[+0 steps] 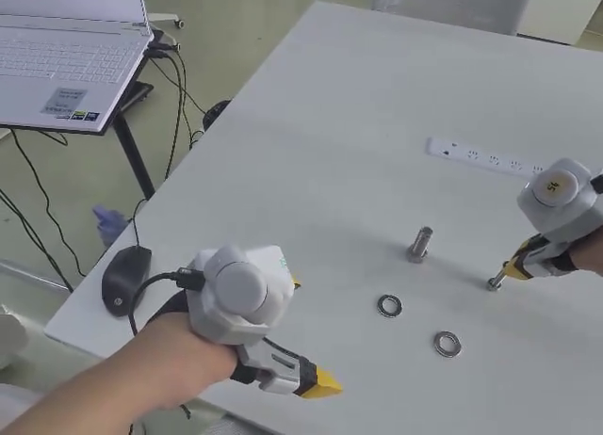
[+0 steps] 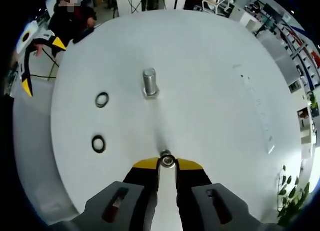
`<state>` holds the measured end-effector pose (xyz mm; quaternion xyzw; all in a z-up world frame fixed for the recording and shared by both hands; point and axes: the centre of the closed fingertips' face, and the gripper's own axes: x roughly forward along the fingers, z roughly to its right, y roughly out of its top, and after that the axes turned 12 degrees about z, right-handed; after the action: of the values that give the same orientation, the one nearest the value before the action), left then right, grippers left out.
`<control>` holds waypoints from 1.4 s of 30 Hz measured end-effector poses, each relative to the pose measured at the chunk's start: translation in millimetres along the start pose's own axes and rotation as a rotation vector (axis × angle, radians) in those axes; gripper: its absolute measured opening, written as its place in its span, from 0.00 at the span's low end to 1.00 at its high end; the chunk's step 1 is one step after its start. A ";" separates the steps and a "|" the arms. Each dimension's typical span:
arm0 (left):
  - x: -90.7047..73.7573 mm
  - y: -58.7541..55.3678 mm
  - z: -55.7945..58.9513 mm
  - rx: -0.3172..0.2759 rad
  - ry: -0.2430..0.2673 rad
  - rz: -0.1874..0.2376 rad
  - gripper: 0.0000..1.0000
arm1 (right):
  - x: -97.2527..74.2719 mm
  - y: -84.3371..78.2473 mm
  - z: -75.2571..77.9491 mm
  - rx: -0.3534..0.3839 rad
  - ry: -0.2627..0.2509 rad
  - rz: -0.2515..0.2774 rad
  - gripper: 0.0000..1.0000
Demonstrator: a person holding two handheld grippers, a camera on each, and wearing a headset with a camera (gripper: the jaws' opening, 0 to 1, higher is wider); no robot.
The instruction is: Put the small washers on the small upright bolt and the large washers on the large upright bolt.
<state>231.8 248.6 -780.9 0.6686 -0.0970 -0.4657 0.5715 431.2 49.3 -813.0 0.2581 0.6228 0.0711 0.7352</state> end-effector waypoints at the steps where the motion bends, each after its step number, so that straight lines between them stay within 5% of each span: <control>1: 0.0 0.1 -0.3 -0.002 0.001 0.000 0.81 | 0.4 -0.8 -0.4 0.005 0.001 -0.001 0.13; 29: -6.3 -15.6 -1.2 -0.030 0.009 -0.028 0.78 | 34.9 -19.2 -5.8 -0.035 0.029 -0.049 0.13; 42: -9.4 -20.4 -0.1 -0.036 0.012 -0.040 0.76 | 37.4 -21.4 -4.3 -0.038 0.025 -0.062 0.13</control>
<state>218.6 261.6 -793.5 0.6628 -0.0716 -0.4746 0.5748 430.5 48.1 -856.2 0.2239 0.6381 0.0632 0.7340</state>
